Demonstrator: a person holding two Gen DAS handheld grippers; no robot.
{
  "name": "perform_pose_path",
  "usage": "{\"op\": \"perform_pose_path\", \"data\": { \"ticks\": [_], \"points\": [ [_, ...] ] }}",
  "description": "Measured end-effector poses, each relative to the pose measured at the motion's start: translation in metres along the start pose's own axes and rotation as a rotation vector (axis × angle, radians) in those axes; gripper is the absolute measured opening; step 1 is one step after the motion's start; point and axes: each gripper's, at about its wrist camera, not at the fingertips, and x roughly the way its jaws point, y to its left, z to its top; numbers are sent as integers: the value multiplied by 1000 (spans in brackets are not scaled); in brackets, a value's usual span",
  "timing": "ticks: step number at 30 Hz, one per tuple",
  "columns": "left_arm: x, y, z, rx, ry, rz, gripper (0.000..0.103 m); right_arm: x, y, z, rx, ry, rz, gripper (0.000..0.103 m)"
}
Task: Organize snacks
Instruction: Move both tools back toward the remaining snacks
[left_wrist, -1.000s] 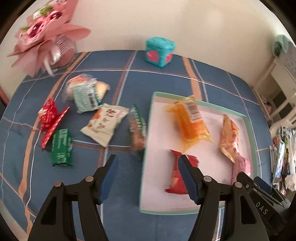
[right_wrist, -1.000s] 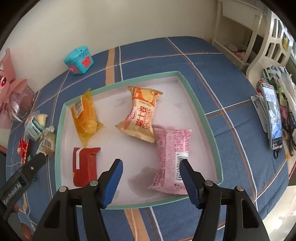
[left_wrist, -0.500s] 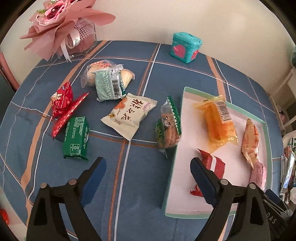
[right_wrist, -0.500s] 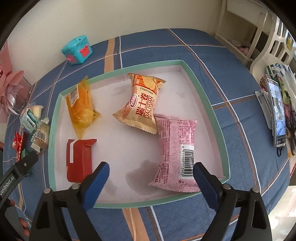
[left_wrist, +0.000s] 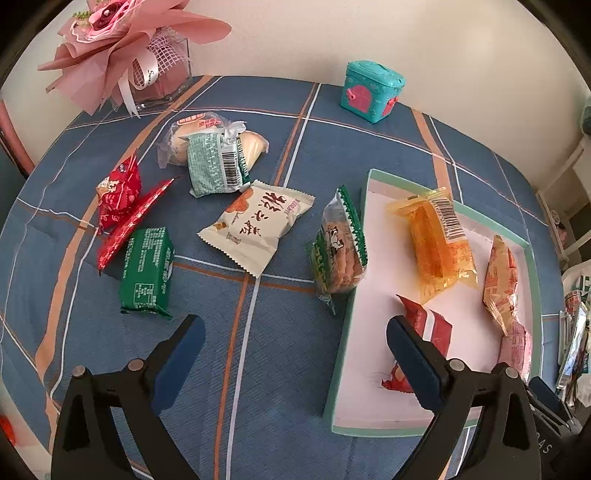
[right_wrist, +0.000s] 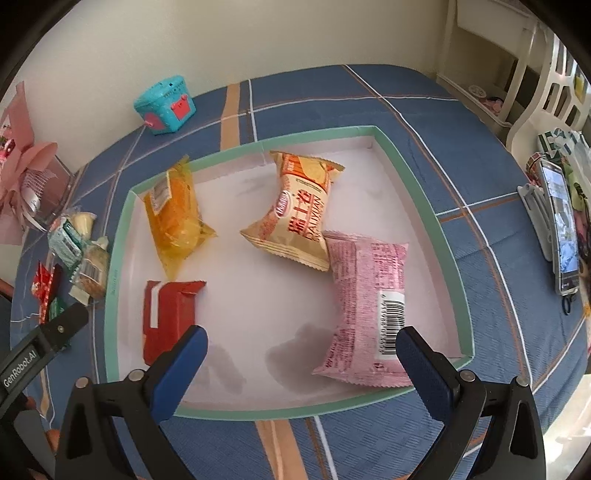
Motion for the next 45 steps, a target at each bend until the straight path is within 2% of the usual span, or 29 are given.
{"op": "perform_pose_path", "data": {
  "ticks": [7,9,13,17,23,27,30,36,38,42,45],
  "points": [
    [-4,-1,3,33,-28,-18,99,2,12,2,12,0,4,103],
    [-6,3,5,22,-44,-44,99,2,15,4,18,1,13,103],
    [-7,13,9,22,-37,-65,99,0,28,7,17,-8,11,103],
    [-8,28,12,39,-71,-25,99,-2,42,8,0,-46,11,103],
    [-22,66,22,7,-144,25,99,-8,72,9,-40,-111,50,103],
    [-32,101,32,-50,-172,31,99,-11,99,9,-75,-121,127,103],
    [-38,123,37,-69,-191,64,99,-13,121,8,-104,-129,165,103],
    [-39,157,46,-112,-186,83,98,-10,152,11,-127,-129,216,103],
    [-33,165,48,-129,-168,66,98,-10,159,12,-147,-131,220,102],
    [-20,171,53,-136,-130,27,87,-5,176,16,-202,-134,214,91],
    [-7,170,58,-132,-102,6,85,5,183,19,-225,-115,205,83]
  ]
}}
